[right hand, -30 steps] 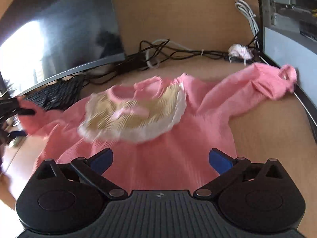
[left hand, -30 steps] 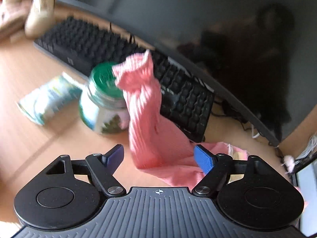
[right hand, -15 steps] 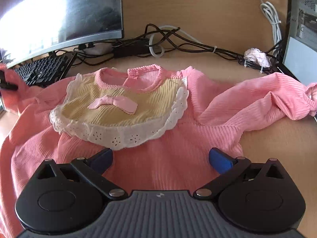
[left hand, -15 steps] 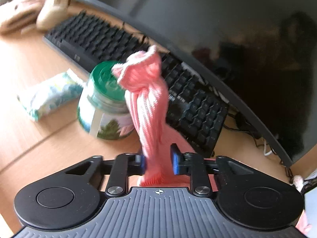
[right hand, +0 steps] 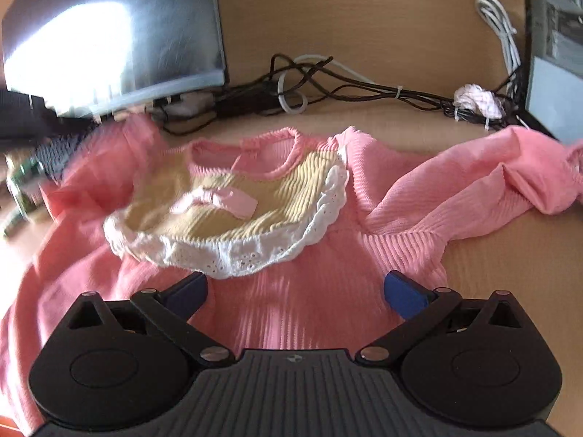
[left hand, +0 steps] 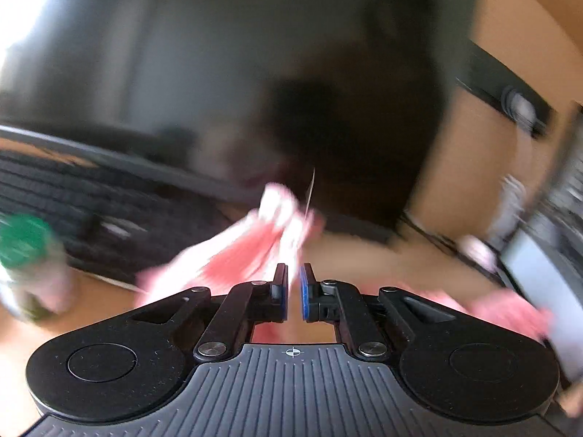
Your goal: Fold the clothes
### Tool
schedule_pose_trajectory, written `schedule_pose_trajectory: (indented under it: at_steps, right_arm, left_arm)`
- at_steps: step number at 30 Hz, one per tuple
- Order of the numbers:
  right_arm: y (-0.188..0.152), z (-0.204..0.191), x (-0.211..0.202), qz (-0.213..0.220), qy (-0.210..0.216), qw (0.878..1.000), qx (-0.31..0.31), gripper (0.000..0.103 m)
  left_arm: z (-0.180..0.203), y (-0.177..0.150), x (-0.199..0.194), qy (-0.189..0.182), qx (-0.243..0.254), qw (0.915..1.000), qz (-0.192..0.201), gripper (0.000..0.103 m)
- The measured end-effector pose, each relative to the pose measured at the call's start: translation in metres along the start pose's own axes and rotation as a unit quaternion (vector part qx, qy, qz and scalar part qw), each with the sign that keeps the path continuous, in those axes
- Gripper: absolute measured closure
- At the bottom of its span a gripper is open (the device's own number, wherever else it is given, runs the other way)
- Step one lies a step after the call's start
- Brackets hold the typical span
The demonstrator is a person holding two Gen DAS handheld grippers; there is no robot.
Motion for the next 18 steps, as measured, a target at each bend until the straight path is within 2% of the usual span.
schedule_pose_trajectory:
  at_steps: [2,4,5,6,7,8,9,11,14,16,18]
  right_arm:
    - [0.001,0.001,-0.001,0.005,0.006,1.0,0.008,0.0]
    - [0.001,0.0,-0.001,-0.001,-0.001,1.0,0.005,0.0]
    - [0.003,-0.001,-0.002,-0.001,-0.003,1.0,0.003,0.0]
    - [0.01,-0.004,-0.005,0.005,-0.002,1.0,0.002,0.0]
    - [0.016,-0.006,-0.009,0.011,-0.001,1.0,0.001,0.0]
    - [0.023,-0.009,-0.012,0.017,0.0,1.0,0.0,0.0]
    - [0.032,-0.013,-0.015,0.024,0.005,1.0,-0.003,0.0]
    - [0.055,-0.028,-0.014,0.037,0.028,0.999,-0.013,0.001]
    - [0.078,-0.058,0.015,0.007,0.082,0.996,-0.021,0.024]
    - [0.083,-0.083,0.048,-0.036,0.12,0.992,-0.024,0.029]
    - [0.09,-0.102,0.077,-0.047,0.129,0.99,-0.04,0.032]
  left_arm:
    - [0.017,-0.022,0.007,-0.025,0.029,0.9986,-0.038,0.087]
    - [0.028,-0.045,0.013,-0.043,0.043,0.9953,-0.076,0.071]
    - [0.028,-0.053,0.014,-0.049,0.041,0.9937,-0.092,0.053]
    - [0.028,-0.061,0.015,-0.054,0.038,0.9924,-0.104,0.044]
    - [0.027,-0.066,0.016,-0.056,0.036,0.9916,-0.111,0.042]
    - [0.024,-0.068,0.015,-0.056,0.035,0.9911,-0.115,0.036]
    - [0.02,-0.071,0.012,-0.053,0.033,0.9909,-0.119,0.025]
    - [0.013,-0.076,0.012,-0.048,0.025,0.9906,-0.126,0.015]
    - [-0.002,-0.09,0.008,-0.054,-0.002,0.9863,-0.155,0.009]
    - [-0.01,-0.098,0.004,-0.062,-0.012,0.9843,-0.165,0.008]
    - [-0.015,-0.103,-0.001,-0.071,-0.016,0.9833,-0.167,0.008]
Point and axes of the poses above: each gripper's, at about its wrist camera, not at the fingertips, and x roughly the way its jaws point, z to its right, y to its top, the point moved 10 cm from there along x, roughly the way its jaws point, and after that the axes turned 7 degrees about y, right-handed, at the moved point
